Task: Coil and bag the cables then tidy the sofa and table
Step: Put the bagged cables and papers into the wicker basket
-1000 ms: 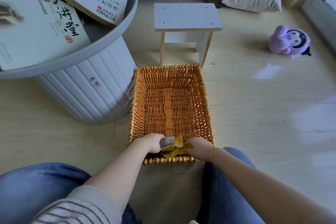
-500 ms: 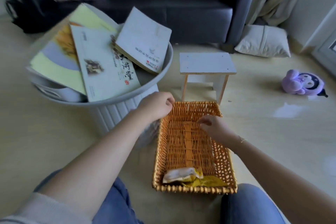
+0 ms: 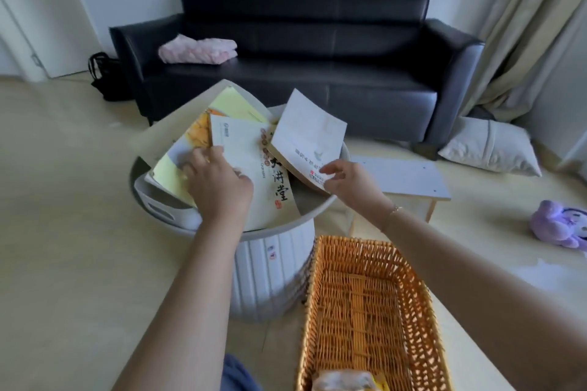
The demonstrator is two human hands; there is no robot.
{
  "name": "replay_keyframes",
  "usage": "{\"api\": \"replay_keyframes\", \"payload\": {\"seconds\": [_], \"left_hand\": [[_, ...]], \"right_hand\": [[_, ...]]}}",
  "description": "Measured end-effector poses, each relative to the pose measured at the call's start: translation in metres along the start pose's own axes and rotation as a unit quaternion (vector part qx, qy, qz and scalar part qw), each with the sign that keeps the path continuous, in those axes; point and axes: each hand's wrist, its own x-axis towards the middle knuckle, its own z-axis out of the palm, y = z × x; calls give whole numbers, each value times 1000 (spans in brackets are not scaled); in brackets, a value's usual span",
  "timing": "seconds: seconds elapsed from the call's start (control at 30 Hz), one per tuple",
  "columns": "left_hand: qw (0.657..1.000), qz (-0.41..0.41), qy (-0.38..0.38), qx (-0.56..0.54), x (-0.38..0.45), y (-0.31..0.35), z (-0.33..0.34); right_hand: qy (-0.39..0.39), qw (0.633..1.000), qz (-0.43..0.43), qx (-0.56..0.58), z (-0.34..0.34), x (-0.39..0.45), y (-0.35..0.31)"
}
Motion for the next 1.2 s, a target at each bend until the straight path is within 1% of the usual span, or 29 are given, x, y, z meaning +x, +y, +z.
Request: {"api": "replay_keyframes", "payload": {"seconds": [0.13,0.2,0.27,0.33,0.4,0.47,0.57,0.63,0.73,0.87,0.93,1.0,1.03,1.1,1.2], "left_hand": [[999,10,14,-44,3,0,4],[998,-16,7,-59,7,-1,3],[996,-44,-22,-81,16,-2,0],[995,-22,-82,-49,18,-1,-1],[993,8,-114,0,19,0,-1],[992,-5,-127,-23,16,1,1],[986,-26,-118,-111,16,1,6],[978,-32,-105,-178,18,5,6],[953,-61,-109,-277,20,13,8],[921,-124,-130,-345,22,17,13],[908,-150,-141,-364,21,22,13],[906,-174,-150,-356,20,28,12],[904,-181,-162,-353,21,30,11],[887,-182,-188,-379,16,36,10],[878,-187,-166,-409,13,34,17]], "right_hand": [[29,994,-28,-106,24,31,-7],[13,990,-27,-138,34,44,-6],[-15,986,-8,-167,42,55,-4],[-25,979,-9,-204,51,59,-1],[2,970,-25,-243,59,63,1],[41,963,-46,-263,61,62,3],[85,959,-102,-251,51,59,5],[107,963,-128,-210,36,53,3],[135,967,-158,-150,12,37,2],[150,957,-228,-102,0,7,14],[132,945,-281,-99,1,-9,26],[98,936,-323,-98,5,-18,36],[84,934,-334,-98,8,-19,38],[66,933,-340,-94,14,-26,41],[47,934,-341,-96,15,-31,39]]}}
